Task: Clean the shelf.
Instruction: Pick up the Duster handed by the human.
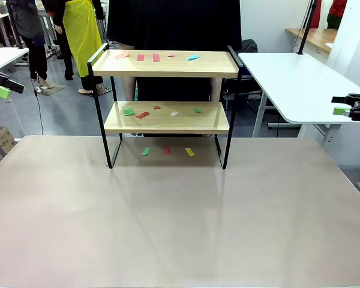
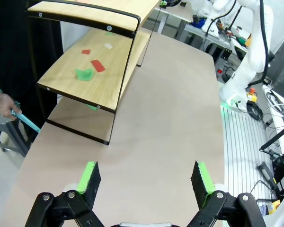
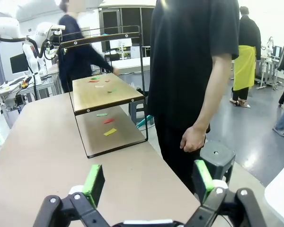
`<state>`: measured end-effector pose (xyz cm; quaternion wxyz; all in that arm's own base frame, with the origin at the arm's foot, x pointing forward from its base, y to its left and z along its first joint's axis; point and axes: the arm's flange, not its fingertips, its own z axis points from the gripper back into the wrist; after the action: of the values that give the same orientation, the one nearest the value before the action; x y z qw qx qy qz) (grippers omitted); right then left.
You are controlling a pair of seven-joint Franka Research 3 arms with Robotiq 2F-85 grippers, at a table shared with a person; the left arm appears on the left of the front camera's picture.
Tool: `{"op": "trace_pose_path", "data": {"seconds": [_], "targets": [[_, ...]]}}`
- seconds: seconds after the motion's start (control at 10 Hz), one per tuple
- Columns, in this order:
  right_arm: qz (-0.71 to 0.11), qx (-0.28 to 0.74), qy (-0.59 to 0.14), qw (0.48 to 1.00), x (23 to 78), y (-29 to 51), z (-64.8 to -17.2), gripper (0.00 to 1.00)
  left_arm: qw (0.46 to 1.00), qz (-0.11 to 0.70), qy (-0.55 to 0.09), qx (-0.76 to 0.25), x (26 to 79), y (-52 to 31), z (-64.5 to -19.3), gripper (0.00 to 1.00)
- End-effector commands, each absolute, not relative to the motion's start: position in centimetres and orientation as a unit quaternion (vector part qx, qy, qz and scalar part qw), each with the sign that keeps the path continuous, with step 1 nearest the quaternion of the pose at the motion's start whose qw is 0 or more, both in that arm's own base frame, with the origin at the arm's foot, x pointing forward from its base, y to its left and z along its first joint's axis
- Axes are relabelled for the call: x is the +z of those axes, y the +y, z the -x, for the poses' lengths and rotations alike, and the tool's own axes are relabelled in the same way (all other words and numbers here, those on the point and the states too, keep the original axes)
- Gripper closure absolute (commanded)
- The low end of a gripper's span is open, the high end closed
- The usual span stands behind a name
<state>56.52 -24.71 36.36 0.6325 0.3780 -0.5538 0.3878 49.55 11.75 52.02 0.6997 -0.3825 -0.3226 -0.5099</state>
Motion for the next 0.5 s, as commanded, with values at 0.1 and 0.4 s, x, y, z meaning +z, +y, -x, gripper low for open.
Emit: {"op": "trace_pose_path", "data": {"seconds": [0.1, 0.4], "targets": [[-0.377, 0.387, -0.574, 0.616, 36.02, -24.73, -57.48, 0.00, 0.699, 0.383, -0.323, -0.510, 52.03, 11.77, -49.52, 0.00], [-0.379, 0.384, -0.573, 0.617, 35.53, -24.69, -57.82, 0.00, 0.699, 0.383, -0.323, -0.510, 52.03, 11.77, -49.52, 0.00]]}}
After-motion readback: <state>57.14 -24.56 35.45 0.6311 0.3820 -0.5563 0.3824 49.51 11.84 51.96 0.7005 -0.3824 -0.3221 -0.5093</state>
